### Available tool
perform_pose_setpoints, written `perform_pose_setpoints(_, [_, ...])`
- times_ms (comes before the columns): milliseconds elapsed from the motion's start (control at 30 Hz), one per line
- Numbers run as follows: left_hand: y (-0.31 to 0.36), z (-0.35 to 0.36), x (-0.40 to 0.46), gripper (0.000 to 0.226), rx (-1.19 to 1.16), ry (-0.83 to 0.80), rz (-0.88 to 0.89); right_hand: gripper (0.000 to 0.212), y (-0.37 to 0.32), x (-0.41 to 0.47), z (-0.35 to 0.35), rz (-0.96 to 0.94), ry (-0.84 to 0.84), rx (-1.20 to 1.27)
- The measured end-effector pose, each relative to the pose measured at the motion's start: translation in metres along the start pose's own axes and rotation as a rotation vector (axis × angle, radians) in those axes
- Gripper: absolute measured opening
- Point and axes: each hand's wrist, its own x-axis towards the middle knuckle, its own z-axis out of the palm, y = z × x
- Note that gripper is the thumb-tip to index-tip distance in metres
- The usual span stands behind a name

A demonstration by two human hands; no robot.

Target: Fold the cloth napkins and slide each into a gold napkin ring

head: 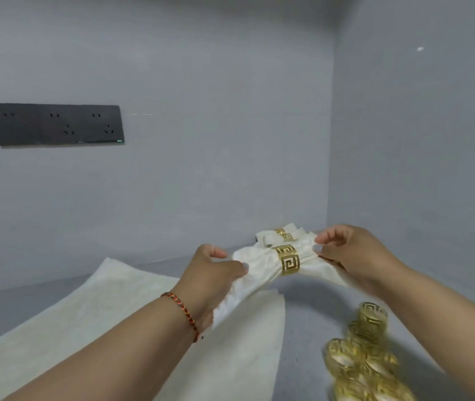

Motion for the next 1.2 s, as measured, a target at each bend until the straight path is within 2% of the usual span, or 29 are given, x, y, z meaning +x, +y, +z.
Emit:
perform_pose_setpoints(133, [-0.019,0.058,0.053,0.025,0.096,-0.02,-0.02,0.01,0.029,0.047,-0.033,0.029,0.043,-0.151])
perform_pose_setpoints(233, [-0.033,0.093,0.087,0.024,0.146,-0.02,-0.052,0.019,0.056,0.083,-0.047,0.086,0.053,-0.208])
perform_pose_setpoints(333, [-0.05,0.121,0.122,0.023,0.179,0.0,-0.101,0.034,0.082,0.12,-0.052,0.173,0.056,-0.18])
perform_pose_setpoints(533, [-0.078,0.157,0.17,0.023,0.263,0.05,-0.13,0.036,0.124,0.173,-0.047,0.253,0.023,-0.195])
perform_pose_setpoints(767, [-0.098,0.173,0.203,0.027,0.295,0.089,-0.089,0.038,0.143,0.212,-0.03,0.219,0.009,-0.237])
perform_pose_setpoints(967, [-0.107,0.169,0.205,0.011,0.57,0.019,0.006,0.042,0.151,0.213,-0.023,0.193,-0.068,-0.44])
perform_pose_setpoints(1100, [-0.09,0.168,0.2,0.034,0.691,-0.023,-0.019,0.04,0.144,0.206,-0.03,0.127,-0.082,-0.538])
perform_pose_setpoints(1200, [-0.075,0.156,0.186,0.035,0.651,0.01,0.04,0.051,0.125,0.192,-0.034,0.076,-0.039,-0.576])
